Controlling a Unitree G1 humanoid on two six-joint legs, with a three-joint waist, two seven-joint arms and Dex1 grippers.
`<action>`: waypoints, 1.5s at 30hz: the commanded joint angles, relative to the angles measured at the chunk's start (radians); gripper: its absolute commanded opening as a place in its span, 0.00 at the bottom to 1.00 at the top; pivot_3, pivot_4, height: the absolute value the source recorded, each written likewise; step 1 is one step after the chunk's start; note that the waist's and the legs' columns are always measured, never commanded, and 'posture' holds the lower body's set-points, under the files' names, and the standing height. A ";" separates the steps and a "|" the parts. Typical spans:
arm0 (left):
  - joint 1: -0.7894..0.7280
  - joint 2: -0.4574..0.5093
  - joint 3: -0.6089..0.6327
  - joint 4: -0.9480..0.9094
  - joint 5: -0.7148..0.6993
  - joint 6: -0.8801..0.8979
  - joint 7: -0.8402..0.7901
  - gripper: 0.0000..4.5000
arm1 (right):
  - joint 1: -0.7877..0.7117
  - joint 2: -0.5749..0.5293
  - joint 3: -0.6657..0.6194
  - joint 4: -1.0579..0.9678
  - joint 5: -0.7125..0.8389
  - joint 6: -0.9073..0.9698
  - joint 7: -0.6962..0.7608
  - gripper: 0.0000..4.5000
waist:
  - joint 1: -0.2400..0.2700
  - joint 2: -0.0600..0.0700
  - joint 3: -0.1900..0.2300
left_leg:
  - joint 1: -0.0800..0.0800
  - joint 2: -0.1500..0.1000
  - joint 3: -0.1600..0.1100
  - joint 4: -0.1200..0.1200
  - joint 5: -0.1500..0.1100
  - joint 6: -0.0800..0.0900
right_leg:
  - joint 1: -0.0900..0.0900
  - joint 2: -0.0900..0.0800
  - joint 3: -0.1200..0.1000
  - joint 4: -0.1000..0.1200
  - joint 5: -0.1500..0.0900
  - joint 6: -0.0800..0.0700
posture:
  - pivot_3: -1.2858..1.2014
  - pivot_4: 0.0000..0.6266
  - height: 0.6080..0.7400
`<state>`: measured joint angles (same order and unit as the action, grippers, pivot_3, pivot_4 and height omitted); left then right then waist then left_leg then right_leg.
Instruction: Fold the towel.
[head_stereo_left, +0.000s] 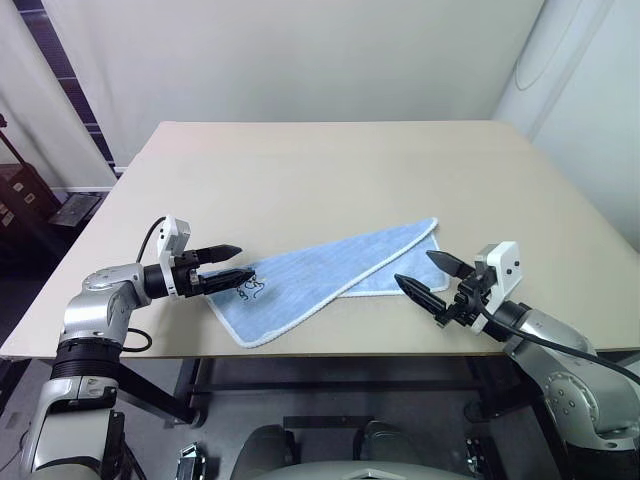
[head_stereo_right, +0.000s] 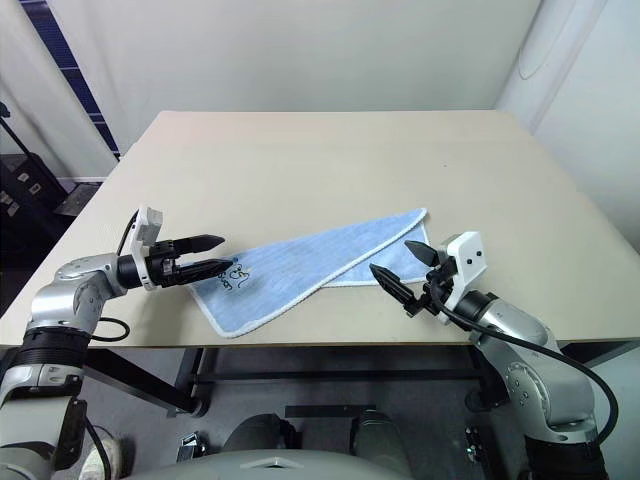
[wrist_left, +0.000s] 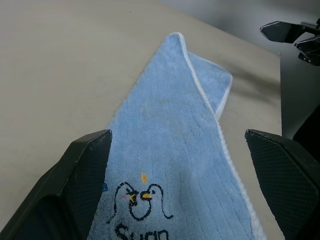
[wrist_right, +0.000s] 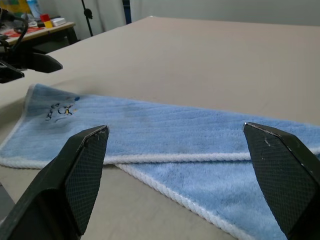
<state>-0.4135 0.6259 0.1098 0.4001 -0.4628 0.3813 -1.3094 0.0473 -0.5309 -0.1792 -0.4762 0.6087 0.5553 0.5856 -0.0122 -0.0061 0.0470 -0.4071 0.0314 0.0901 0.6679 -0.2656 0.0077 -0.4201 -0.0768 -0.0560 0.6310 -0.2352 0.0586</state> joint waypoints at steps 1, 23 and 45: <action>0.007 0.000 0.014 -0.055 -0.019 0.003 0.005 1.00 | -0.030 -0.012 -0.007 0.001 0.001 -0.012 0.014 1.00 | 0.000 0.000 0.000 | 0.000 0.000 0.000 0.000 0.000 0.000 | 0.000 0.000 0.000 0.000 0.000 0.000 | 0.52 0.00 1.00; 0.004 -0.079 -0.043 -0.129 -0.015 0.013 0.011 1.00 | -0.569 0.076 -0.100 0.714 -0.101 0.190 -0.286 1.00 | -0.004 0.000 0.000 | -0.001 0.000 0.001 0.000 0.000 0.000 | -0.001 0.001 0.001 0.000 0.002 0.002 | 0.52 0.00 1.00; 0.167 -0.131 -0.050 -0.333 -0.048 0.041 0.138 1.00 | -1.058 0.161 -0.025 1.708 -0.380 -0.262 -0.185 0.79 | -0.038 0.001 0.000 | 0.001 0.000 0.002 -0.001 0.001 0.000 | -0.001 0.003 0.003 0.003 0.003 0.003 | 0.52 0.00 1.00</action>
<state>-0.2454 0.4787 0.0279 0.1040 -0.4913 0.4283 -1.1761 -0.9706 -0.3706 -0.2025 1.2176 0.2432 0.3180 0.3979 -0.0499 -0.0049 0.0471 -0.4064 0.0319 0.0923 0.6671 -0.2646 0.0072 -0.4217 -0.0742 -0.0533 0.6344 -0.2324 0.0619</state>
